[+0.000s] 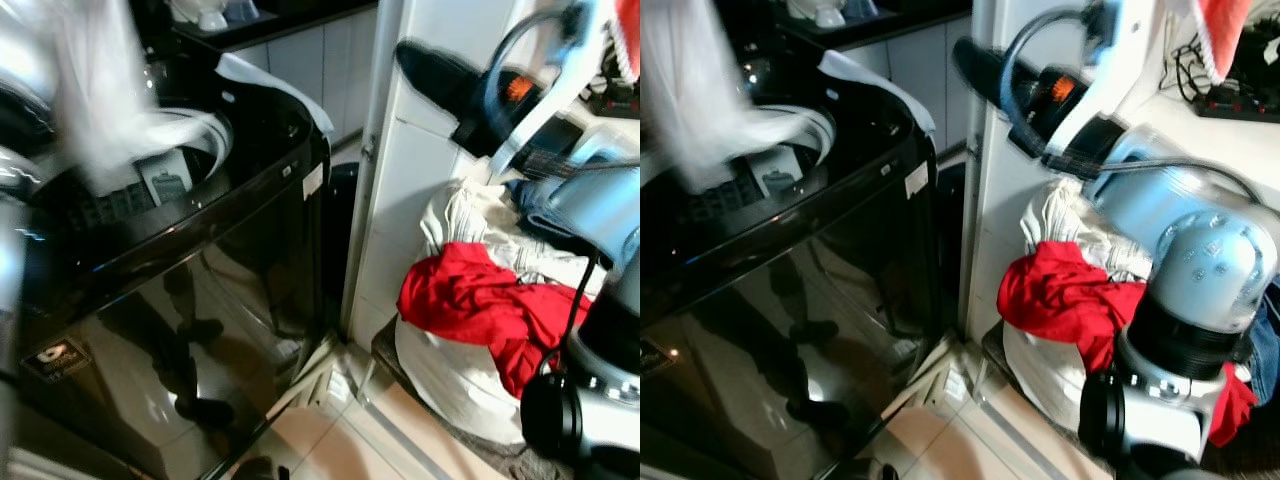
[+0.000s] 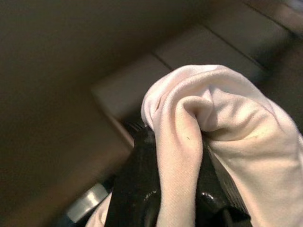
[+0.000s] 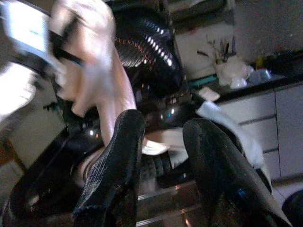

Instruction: Clothes washing

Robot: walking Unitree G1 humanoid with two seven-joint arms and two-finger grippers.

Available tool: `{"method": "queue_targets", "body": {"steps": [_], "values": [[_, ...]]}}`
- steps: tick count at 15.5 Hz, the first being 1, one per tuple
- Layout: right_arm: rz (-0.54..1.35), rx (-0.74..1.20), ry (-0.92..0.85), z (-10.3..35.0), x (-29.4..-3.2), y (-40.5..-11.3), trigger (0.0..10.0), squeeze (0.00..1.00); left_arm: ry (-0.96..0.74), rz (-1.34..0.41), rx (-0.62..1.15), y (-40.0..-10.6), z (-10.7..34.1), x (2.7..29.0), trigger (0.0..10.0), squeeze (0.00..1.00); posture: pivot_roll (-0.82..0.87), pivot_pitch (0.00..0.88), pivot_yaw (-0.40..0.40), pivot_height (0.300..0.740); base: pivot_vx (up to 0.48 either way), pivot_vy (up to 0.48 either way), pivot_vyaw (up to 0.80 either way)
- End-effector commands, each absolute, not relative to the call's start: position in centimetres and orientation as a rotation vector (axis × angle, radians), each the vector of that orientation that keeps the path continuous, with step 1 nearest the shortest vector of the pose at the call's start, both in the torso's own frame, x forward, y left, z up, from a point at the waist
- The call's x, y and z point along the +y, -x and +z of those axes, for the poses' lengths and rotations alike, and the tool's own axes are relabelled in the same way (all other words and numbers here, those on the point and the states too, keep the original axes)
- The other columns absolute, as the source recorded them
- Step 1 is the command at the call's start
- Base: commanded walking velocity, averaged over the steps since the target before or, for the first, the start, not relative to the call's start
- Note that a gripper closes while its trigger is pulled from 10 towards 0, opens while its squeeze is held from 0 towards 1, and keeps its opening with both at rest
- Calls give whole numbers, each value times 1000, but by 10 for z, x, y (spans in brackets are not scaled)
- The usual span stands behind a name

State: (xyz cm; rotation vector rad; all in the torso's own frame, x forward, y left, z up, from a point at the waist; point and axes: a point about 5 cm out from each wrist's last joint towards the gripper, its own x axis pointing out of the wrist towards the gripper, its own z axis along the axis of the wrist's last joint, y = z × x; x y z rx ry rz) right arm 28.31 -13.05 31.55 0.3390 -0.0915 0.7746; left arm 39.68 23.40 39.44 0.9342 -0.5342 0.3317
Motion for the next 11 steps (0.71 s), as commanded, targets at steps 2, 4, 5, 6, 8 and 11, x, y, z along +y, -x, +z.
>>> {"method": "queue_targets", "body": {"steps": [2,4,5,6,8,11], "values": [[793,-66,-308,310,-124,-279,10000,0,-781,165,-324,-413,346,226,0,0,35,0,17,740,0,0,0],[800,0,-280,299,-118,-279,10000,0,-544,75,-106,-420,294,221,4706,0,35,0,17,740,0,0,0],[792,106,-229,283,-114,-278,10000,0,-439,105,82,-421,257,221,10000,0,28,0,21,740,0,0,0],[790,139,-212,278,-113,-277,10000,0,-395,112,134,-420,247,221,10000,0,28,0,21,740,0,0,0],[827,183,-192,270,-111,-271,10000,0,-400,87,216,-419,236,220,10000,110,26,0,23,740,0,0,0],[852,210,-161,264,-111,-265,10000,0,-363,47,269,-416,230,222,10000,1000,29,0,26,740,0,0,0]]}}
